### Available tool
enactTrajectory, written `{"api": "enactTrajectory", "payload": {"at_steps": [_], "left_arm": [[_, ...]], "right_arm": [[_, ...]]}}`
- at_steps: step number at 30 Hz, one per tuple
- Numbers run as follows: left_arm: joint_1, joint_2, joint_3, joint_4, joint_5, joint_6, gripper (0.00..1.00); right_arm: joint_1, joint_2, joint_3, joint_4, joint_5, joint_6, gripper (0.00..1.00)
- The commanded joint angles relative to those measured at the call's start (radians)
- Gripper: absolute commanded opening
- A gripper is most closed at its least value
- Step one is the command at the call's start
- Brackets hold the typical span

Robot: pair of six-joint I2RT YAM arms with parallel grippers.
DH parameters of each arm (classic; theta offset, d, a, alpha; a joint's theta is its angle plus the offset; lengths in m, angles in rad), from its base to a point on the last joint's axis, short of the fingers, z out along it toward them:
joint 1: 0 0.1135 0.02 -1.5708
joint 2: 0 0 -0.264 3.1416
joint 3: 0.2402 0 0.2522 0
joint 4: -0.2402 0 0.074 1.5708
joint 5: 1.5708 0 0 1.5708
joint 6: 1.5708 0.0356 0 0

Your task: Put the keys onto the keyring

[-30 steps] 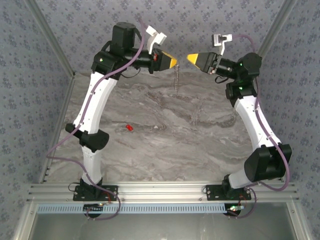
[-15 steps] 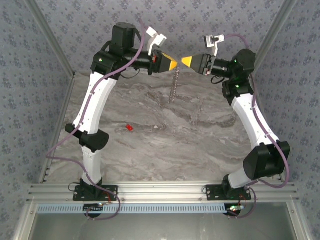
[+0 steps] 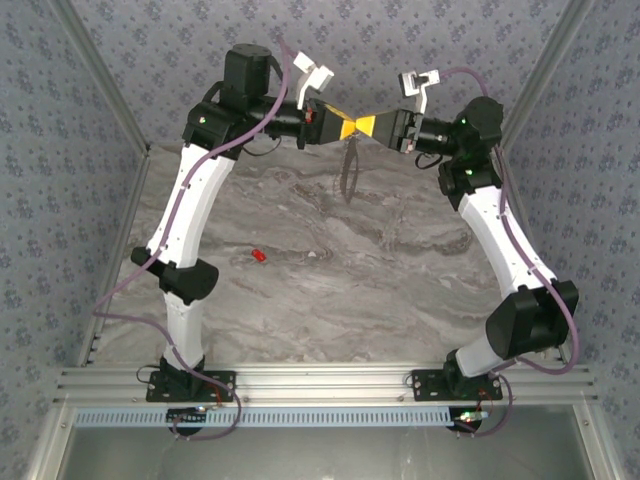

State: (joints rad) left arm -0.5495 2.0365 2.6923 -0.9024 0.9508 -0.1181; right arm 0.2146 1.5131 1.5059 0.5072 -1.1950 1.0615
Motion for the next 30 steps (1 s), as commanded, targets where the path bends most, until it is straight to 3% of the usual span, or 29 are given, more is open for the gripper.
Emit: {"api": "enactTrajectory", "payload": {"at_steps": [1,5,11,15,17,20,30], "left_arm": [[-0.009,0.008,0.035,0.042,0.038,-0.006,0.0],[-0.008,0.007,0.035,0.039,0.038,-0.003,0.0],[-0.006,-0.002,0.037,0.048,0.004,-0.023,0.0],[0.0,-0.02,0.038,0.082,-0.078,-0.079,0.2],[0.003,-0.029,0.038,0.106,-0.12,-0.121,0.35],[0.003,-0.042,0.036,0.14,-0.185,-0.184,0.44],[-0.029,-0.035,0.034,0.255,-0.299,-0.419,0.48]], "right_arm": [[0.002,0.007,0.028,0.009,-0.006,-0.002,0.09],[-0.001,0.004,0.022,0.017,-0.01,0.006,0.0],[-0.006,-0.007,0.001,0.053,0.008,0.031,0.0],[-0.035,-0.02,-0.047,0.151,0.078,0.1,0.0],[-0.048,-0.023,-0.063,0.203,0.116,0.134,0.0],[-0.06,-0.024,-0.069,0.241,0.164,0.164,0.0],[-0.048,-0.033,-0.076,0.306,0.4,0.206,0.0]]}}
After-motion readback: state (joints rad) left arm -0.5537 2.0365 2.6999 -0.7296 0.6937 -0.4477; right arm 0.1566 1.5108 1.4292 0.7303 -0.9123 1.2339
